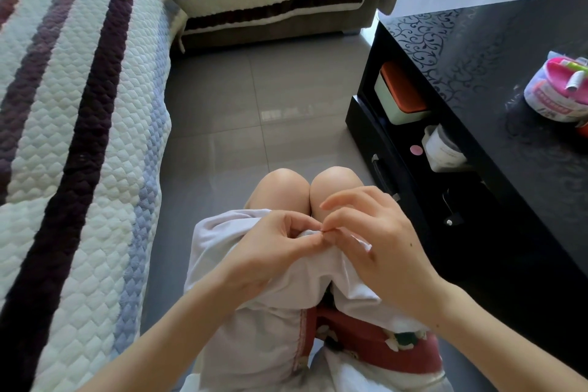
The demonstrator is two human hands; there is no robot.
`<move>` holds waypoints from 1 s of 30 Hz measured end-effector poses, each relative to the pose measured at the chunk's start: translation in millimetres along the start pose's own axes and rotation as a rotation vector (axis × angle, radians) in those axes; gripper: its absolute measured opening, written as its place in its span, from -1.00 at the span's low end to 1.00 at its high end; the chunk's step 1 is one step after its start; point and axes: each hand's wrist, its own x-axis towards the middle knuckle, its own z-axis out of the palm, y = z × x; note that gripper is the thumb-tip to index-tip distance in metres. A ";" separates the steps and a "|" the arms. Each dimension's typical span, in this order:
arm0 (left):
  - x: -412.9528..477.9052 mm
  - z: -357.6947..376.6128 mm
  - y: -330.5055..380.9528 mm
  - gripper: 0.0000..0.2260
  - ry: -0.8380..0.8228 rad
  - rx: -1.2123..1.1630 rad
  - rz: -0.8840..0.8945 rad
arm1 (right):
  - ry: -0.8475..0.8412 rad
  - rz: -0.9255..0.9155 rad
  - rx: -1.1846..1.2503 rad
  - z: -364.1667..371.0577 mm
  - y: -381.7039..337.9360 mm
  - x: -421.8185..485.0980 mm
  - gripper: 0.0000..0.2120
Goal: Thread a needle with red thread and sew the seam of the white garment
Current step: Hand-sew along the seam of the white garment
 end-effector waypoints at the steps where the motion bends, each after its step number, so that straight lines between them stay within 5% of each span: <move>1: 0.0 -1.4 -0.1 -0.88 0.008 0.011 -0.007 | -0.002 0.017 0.044 0.5 -0.7 0.3 -0.89; 7: 2.1 6.7 -4.4 -0.81 0.167 0.309 -0.043 | 0.000 0.140 0.525 -17.0 -29.1 15.3 -0.92; 12: 3.0 2.7 -2.5 -0.90 -0.011 0.115 -0.037 | -0.132 0.583 1.114 -37.0 -18.5 35.8 -0.87; 17: 0.4 -7.7 0.8 -0.87 -0.117 0.044 -0.042 | -0.040 0.745 1.029 -41.1 54.3 49.8 -0.90; 21: -4.3 -12.0 1.1 -0.89 -0.197 0.001 -0.042 | 0.279 0.862 0.796 -52.9 135.3 60.4 -0.78; 25: -6.8 -15.5 2.1 -0.82 -0.145 -0.066 -0.042 | 0.609 1.074 0.156 -70.8 208.2 44.4 -0.95; 27: -7.2 -15.7 4.2 -0.83 -0.144 -0.071 -0.044 | 0.516 1.066 0.009 -64.8 205.9 41.1 -0.94; 30: -5.8 -15.0 5.6 -0.83 -0.138 -0.077 -0.049 | 0.099 0.829 0.260 -41.7 140.5 46.1 -0.87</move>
